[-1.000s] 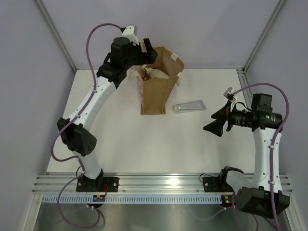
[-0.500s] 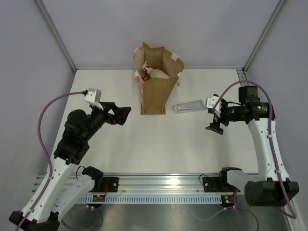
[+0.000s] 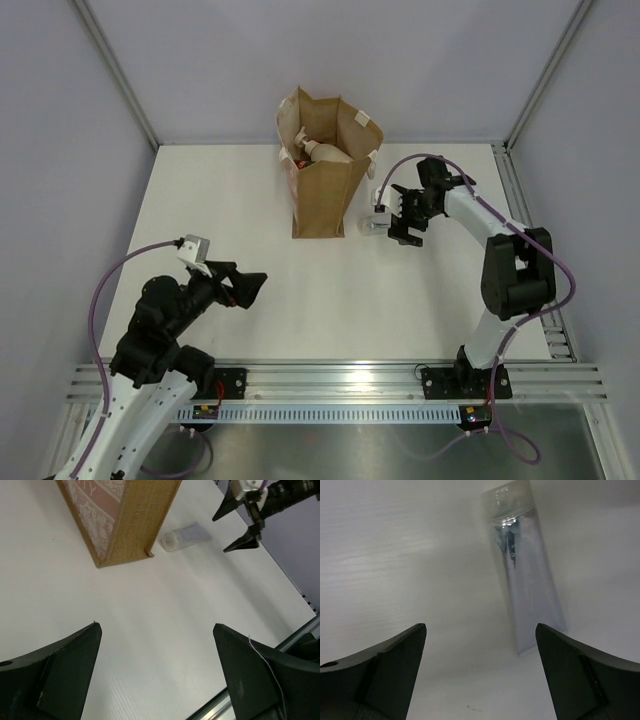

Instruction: Place the personal care products into the canvas bag

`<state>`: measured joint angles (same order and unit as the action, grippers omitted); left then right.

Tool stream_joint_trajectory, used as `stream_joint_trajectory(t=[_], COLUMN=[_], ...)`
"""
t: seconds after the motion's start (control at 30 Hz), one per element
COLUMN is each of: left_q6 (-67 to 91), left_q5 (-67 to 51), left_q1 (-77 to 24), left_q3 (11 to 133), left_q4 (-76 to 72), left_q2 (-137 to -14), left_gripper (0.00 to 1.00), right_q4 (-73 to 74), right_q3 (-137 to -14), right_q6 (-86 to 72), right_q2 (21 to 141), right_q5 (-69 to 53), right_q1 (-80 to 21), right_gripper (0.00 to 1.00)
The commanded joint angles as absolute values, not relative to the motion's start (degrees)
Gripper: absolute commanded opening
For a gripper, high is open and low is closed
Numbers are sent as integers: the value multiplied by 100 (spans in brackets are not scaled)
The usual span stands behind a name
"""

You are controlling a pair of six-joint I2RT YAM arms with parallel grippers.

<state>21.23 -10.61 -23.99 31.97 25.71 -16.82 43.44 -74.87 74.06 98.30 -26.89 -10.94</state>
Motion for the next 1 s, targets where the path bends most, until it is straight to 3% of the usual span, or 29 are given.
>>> stream_joint_trajectory(t=[0.0,0.63,0.77,0.97], left_q6=[2118,2092,2083,2092], left_q5=[-1239,-1441,-1494,-1670], left_q1=[-2391,-2391,-2391,-2391], left_q3=[3226,3138,3138,3111], left_q4=[2523,2303,2294,2198], left_q2=[-1538,-1310,-1310,-1195], left_gripper=[99,99,99,99], right_q4=[3718,3832,3867,4561], right_q3=[-8050,-9193,-9176,-9290], right_q6=[7260,7259,7312,7532], right_q2=[10395,12093,12094,11997], right_q5=[-2066,-1643,-1635,-1582], right_q1=[-1292,-1617,-1617,-1696], right_gripper=[99,98,91,63])
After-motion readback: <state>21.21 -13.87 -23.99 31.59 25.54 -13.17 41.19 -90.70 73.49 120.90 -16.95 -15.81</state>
